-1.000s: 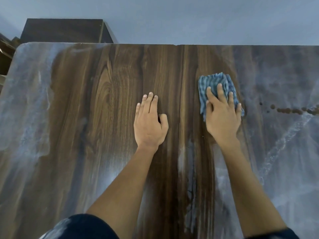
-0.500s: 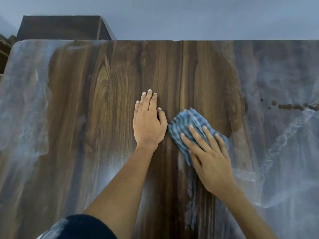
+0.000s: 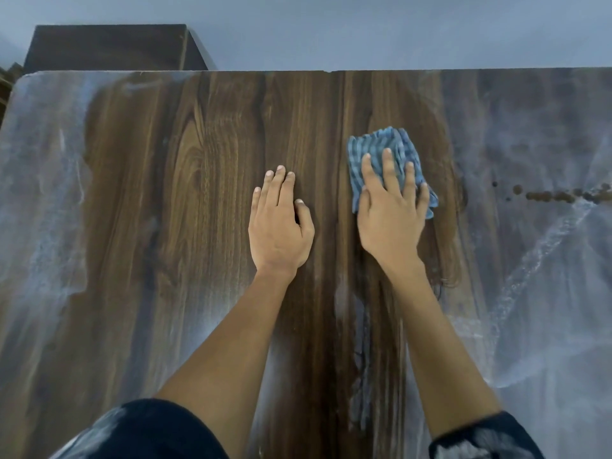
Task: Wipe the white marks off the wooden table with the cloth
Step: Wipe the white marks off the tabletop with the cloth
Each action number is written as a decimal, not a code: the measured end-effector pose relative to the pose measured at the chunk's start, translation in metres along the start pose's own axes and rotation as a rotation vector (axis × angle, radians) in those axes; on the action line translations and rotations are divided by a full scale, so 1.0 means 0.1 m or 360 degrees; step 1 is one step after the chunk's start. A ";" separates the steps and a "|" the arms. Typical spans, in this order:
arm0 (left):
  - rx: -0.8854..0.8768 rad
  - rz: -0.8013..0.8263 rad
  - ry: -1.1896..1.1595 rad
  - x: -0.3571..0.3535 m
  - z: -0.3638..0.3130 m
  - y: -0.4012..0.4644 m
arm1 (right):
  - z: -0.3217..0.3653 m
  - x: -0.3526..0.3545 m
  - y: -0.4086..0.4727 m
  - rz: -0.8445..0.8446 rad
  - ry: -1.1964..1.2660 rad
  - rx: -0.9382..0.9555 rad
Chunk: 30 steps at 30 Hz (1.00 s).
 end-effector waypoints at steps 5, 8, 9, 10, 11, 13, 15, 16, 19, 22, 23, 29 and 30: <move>-0.0008 -0.0022 -0.0001 0.00 0.01 0.00 | 0.24 -0.10 -0.18 0.0032 -0.0032 0.0314; -0.0009 -0.0017 0.0000 -0.01 0.02 0.01 | 0.25 -0.14 -0.59 0.0076 -0.0061 0.0525; -0.0009 -0.0015 0.0005 -0.01 0.01 0.00 | 0.21 -0.14 -0.74 0.0087 -0.0067 0.0568; -0.0008 -0.0017 0.0006 -0.01 0.01 0.01 | 0.14 -0.13 -0.86 0.0096 -0.0071 0.0588; -0.0005 -0.0021 0.0001 -0.01 0.01 0.01 | 0.05 -0.11 -0.96 0.0099 -0.0076 0.0579; 0.0004 -0.0026 -0.0014 0.00 0.01 0.01 | -0.18 0.00 -1.03 0.0075 -0.0087 0.0469; 0.0004 -0.0020 -0.0017 -0.01 0.01 0.01 | -0.39 0.13 -0.93 0.0024 -0.0076 0.0265; 0.0001 -0.0016 -0.0015 -0.01 0.00 0.00 | -0.47 0.19 -0.83 -0.0002 -0.0068 0.0158; -0.0004 -0.0015 -0.0008 -0.01 0.00 0.01 | -0.53 0.27 -0.39 -0.0054 -0.0056 -0.0070; -0.0003 -0.0023 -0.0014 -0.02 0.00 0.01 | -0.40 0.30 0.14 -0.0154 -0.0012 -0.0186; -0.0003 -0.0027 -0.0017 -0.02 0.00 0.01 | -0.34 0.31 0.33 -0.0180 0.0014 -0.0221; 0.0001 -0.0047 -0.0012 -0.01 0.00 0.01 | 0.21 0.16 1.20 -0.0125 0.0097 -0.0127; 0.0004 -0.0045 -0.0012 -0.01 0.00 0.01 | 0.31 0.11 1.25 -0.0091 0.0082 -0.0050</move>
Point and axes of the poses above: each hand's wrist, its own y-axis towards the middle knuckle, its own x-axis out of the back of the hand, z = x × y, the point moved 10 cm from there along y, towards the middle knuckle, and after that the axes turned 12 degrees about y, right-handed, at the moved point
